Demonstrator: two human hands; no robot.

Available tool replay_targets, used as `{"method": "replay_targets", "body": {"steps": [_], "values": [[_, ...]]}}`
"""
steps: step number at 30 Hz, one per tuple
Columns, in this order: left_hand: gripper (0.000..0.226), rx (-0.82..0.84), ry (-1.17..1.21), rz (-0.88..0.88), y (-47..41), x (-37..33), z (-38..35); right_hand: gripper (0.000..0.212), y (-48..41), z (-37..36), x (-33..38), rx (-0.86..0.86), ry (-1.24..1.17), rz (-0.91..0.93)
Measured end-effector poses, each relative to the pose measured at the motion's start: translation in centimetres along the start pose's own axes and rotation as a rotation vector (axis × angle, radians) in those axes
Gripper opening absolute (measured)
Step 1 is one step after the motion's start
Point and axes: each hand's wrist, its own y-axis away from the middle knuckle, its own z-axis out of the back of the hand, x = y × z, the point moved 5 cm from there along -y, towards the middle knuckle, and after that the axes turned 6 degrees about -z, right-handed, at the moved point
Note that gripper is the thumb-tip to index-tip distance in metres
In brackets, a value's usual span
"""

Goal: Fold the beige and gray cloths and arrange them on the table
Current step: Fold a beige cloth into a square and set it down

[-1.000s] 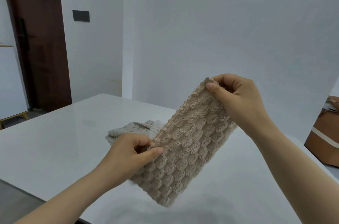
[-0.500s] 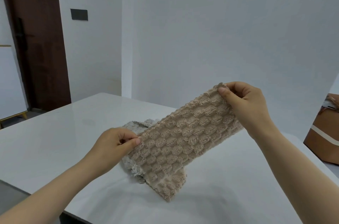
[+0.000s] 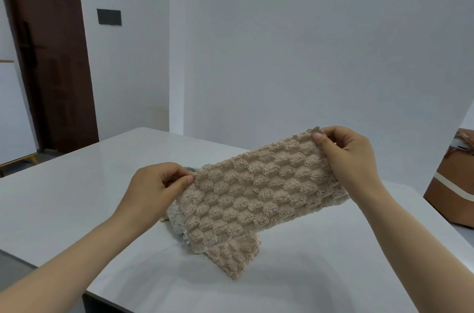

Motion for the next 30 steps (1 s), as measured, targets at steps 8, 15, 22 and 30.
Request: {"method": "replay_targets", "body": {"steps": [8,15,22,30], "values": [[0.023,0.019,-0.211,-0.096,-0.2,-0.3,-0.1,0.012,0.2,-0.2,-1.3,-0.02,0.013,-0.013],[0.005,0.086,-0.307,-0.095,-0.2,0.1,-0.9,0.01,0.4,-0.4,-1.8,-0.038,0.05,-0.011],[0.015,-0.018,0.014,0.117,-0.5,0.6,-0.7,0.011,0.5,-0.1,-2.9,-0.04,0.056,-0.056],[0.02,-0.167,0.332,0.254,-0.7,0.9,-0.9,0.012,1.6,-0.7,-3.3,-0.02,0.056,-0.105]]}}
